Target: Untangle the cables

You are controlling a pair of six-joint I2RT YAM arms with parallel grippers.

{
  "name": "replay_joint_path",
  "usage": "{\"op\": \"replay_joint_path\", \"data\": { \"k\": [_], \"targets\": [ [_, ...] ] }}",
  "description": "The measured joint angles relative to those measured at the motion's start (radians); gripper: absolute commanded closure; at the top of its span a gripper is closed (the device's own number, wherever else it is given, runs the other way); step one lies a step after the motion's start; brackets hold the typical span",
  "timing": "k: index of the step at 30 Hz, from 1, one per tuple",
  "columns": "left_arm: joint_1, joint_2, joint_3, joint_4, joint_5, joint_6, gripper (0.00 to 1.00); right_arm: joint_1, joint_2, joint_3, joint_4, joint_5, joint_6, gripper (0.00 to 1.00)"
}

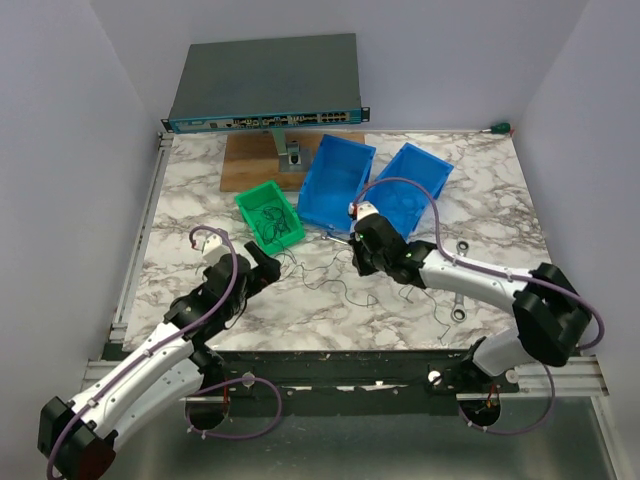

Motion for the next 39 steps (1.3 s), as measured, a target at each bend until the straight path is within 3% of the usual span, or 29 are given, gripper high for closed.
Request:
{"op": "replay_joint_path", "data": {
  "k": [7, 18, 30, 39],
  "targets": [
    [0.0, 0.03, -0.028, 0.128, 0.095, -0.024, 0.01, 0.0, -0.172, -0.036, 0.004, -0.055, 0.001, 0.99],
    [0.0, 0.08, -0.004, 0.161, 0.135, -0.061, 0.02, 0.0, -0.325, -0.071, 0.017, -0.084, 0.0, 0.99],
    [0.0, 0.195, 0.004, 0.232, 0.159, -0.117, 0.01, 0.0, -0.35, -0.093, 0.027, -0.134, 0.008, 0.99],
    [0.0, 0.322, 0.005, 0.33, 0.175, -0.288, 0.03, 0.0, -0.44, -0.124, 0.034, -0.203, 0.034, 0.99]
  ]
}}
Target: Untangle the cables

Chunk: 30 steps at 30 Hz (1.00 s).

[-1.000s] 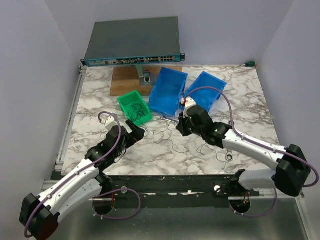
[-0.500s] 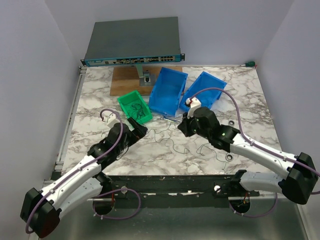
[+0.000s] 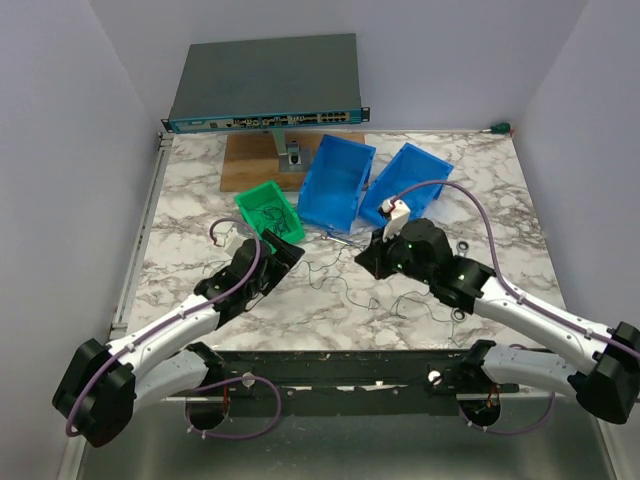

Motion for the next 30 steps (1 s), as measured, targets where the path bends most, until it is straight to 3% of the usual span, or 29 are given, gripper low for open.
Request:
{"op": "replay_joint_path", "data": {
  "k": [10, 12, 14, 16, 18, 20, 24, 28, 30],
  "targets": [
    [0.0, 0.095, -0.016, 0.15, 0.034, -0.189, 0.08, 0.0, -0.06, -0.028, 0.0, -0.039, 0.03, 0.99],
    [-0.002, 0.117, -0.017, 0.174, 0.048, -0.216, 0.29, 0.0, -0.064, -0.034, 0.0, -0.045, 0.034, 0.99],
    [-0.01, 0.142, -0.017, 0.201, 0.061, -0.245, 0.39, 0.0, -0.066, -0.036, 0.0, -0.048, 0.037, 0.99],
    [-0.014, 0.158, -0.019, 0.22, 0.069, -0.259, 0.37, 0.0, -0.066, -0.037, 0.0, -0.048, 0.038, 0.99],
    [-0.018, 0.165, -0.023, 0.23, 0.072, -0.277, 0.25, 0.0, -0.066, -0.037, 0.0, -0.048, 0.041, 0.99],
    [-0.018, 0.161, -0.024, 0.224, 0.071, -0.287, 0.25, 0.0, -0.066, -0.039, 0.0, -0.048, 0.044, 0.99],
    [-0.021, 0.109, -0.032, 0.194, 0.047, -0.315, 0.45, 0.0, -0.066, -0.041, 0.0, -0.048, 0.046, 0.99],
    [-0.023, 0.094, -0.042, 0.183, 0.015, -0.335, 0.99, 0.0, -0.068, -0.044, 0.008, -0.049, 0.05, 0.99],
    [-0.023, 0.097, -0.04, 0.157, -0.014, -0.32, 1.0, 0.0, -0.072, -0.048, 0.013, -0.049, 0.052, 0.99]
  ]
}}
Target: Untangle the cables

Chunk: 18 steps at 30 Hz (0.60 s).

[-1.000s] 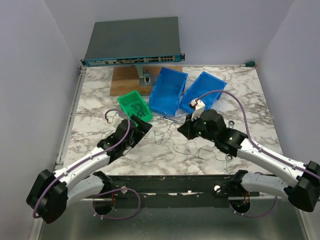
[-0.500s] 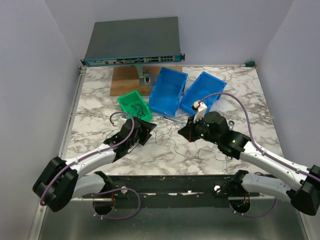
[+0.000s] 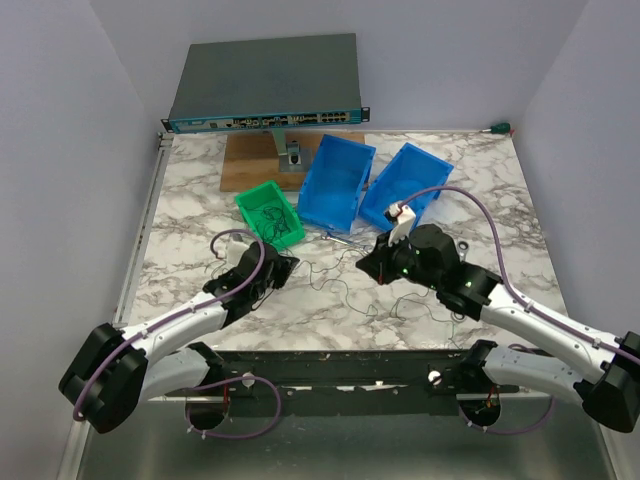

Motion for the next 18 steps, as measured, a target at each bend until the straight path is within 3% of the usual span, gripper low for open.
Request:
{"op": "replay_joint_path", "data": {
  "k": [4, 5, 8, 10, 11, 13, 18],
  "targets": [
    [0.0, -0.005, 0.006, -0.07, -0.09, 0.012, 1.0, 0.0, -0.023, -0.009, 0.0, 0.002, 0.001, 0.99],
    [0.002, -0.016, 0.004, -0.089, -0.113, 0.013, 0.93, 0.0, -0.031, -0.013, 0.001, 0.003, 0.001, 0.99],
    [0.01, -0.077, -0.015, -0.11, -0.15, 0.017, 0.53, 0.0, -0.061, -0.026, 0.001, 0.01, 0.005, 0.99],
    [0.013, -0.118, -0.017, -0.138, -0.167, 0.018, 0.19, 0.0, -0.076, -0.031, 0.001, 0.014, 0.01, 0.99],
    [0.014, -0.134, -0.013, -0.158, -0.173, 0.018, 0.1, 0.0, -0.078, -0.031, 0.001, 0.016, 0.011, 0.99],
    [0.014, -0.156, 0.002, -0.207, -0.179, 0.021, 0.04, 0.0, -0.077, -0.032, 0.002, 0.019, 0.013, 0.99],
    [0.018, -0.2, 0.031, -0.261, -0.15, 0.028, 0.02, 0.0, -0.073, -0.033, 0.002, 0.023, 0.013, 0.99]
  ]
}}
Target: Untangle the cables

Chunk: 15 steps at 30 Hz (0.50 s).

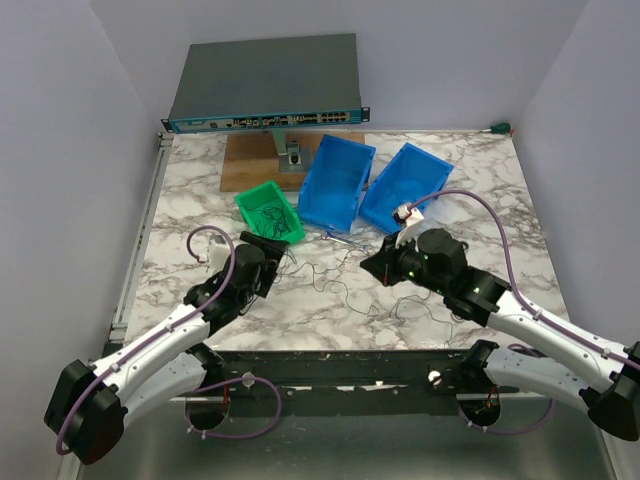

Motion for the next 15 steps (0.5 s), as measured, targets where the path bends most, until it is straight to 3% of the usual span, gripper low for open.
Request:
{"op": "replay_joint_path", "data": {
  "k": [5, 10, 12, 15],
  "targets": [
    [-0.006, 0.027, -0.021, 0.061, 0.093, -0.048, 0.01, 0.0, 0.0, 0.0, 0.001, 0.0, 0.006, 0.99],
    [-0.026, 0.179, -0.034, 0.164, 0.172, -0.106, 0.05, 0.0, 0.002, 0.0, 0.002, 0.0, 0.006, 0.99],
    [-0.03, 0.233, -0.034, 0.199, 0.189, -0.115, 0.28, 0.0, 0.005, 0.0, 0.003, 0.0, 0.006, 0.99],
    [-0.032, 0.319, -0.028, 0.238, 0.196, -0.123, 0.9, 0.0, 0.008, 0.0, 0.003, 0.0, 0.007, 0.99]
  ]
}}
